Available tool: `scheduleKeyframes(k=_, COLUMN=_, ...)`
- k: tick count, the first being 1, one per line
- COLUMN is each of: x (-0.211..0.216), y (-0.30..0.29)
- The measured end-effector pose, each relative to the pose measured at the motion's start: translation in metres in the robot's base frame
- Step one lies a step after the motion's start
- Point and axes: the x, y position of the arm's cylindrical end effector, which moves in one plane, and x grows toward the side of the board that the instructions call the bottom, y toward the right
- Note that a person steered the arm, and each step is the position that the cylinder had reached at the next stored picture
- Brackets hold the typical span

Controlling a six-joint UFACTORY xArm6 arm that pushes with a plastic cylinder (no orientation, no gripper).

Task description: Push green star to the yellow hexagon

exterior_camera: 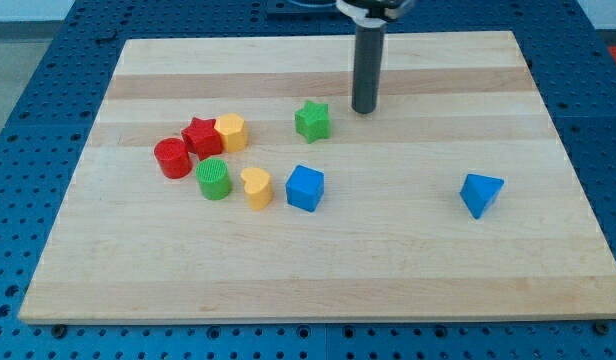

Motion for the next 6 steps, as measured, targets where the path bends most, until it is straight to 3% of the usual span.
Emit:
scheduleKeyframes(k=1, x=0.028, y=-0.012)
scheduleKeyframes(k=6, x=0.035, y=-0.114)
